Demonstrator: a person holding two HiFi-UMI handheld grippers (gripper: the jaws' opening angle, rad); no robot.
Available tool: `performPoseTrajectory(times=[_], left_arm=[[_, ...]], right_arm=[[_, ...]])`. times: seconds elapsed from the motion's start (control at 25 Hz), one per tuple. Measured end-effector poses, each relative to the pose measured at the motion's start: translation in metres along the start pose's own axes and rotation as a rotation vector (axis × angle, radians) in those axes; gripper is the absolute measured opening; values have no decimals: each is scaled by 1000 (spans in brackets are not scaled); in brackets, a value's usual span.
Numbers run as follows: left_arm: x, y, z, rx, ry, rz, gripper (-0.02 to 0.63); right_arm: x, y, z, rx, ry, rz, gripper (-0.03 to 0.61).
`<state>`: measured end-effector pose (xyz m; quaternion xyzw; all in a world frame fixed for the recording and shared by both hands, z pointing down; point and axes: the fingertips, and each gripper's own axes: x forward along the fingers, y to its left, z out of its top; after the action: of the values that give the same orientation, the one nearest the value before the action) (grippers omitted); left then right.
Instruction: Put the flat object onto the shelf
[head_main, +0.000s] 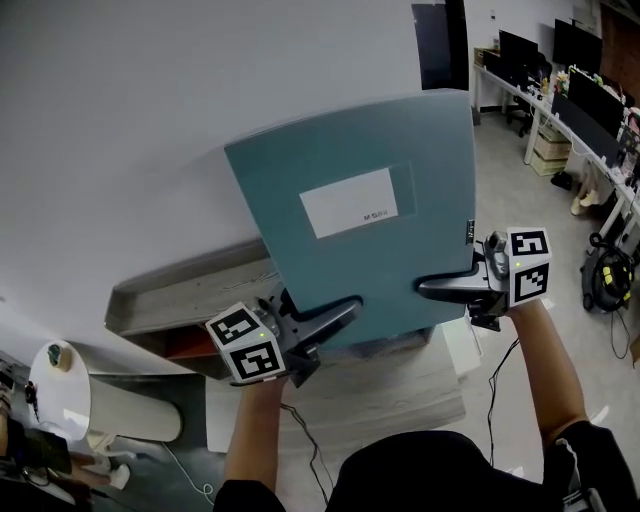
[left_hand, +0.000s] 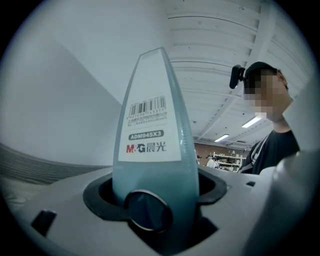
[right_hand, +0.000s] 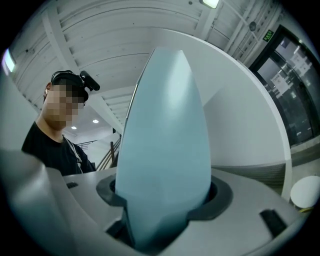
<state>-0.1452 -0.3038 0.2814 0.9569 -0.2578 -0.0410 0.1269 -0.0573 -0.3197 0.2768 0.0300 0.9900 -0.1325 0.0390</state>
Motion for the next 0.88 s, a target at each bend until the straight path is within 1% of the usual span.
performPoseTrajectory(times=[0.12,0.28,0.4,0.52,0.68,0.8,0.88], left_arm=[[28,20,26,15,4,0,334],[38,25,40,41,6,2,334],[43,34,46,72,6,2,334],[50,42,52,126,1,11,334],[51,53,53,145,-5,27,334],[51,62,53,179,6,32,334],[52,69,52,188,10,38,334]], right_arm=[[-10,-30,29,-12,-10,-3,288],[-14,-39,42,-28,-13,-2,290],[-14,-51,47,-43,-2,-16,295],[-13,-66,52,-77,23,-43,321],[-9,-80,53,-100,52,-74,345],[-6,-90,50,-126,83,-97,354],[-4,-97,48,-131,98,-106,360]])
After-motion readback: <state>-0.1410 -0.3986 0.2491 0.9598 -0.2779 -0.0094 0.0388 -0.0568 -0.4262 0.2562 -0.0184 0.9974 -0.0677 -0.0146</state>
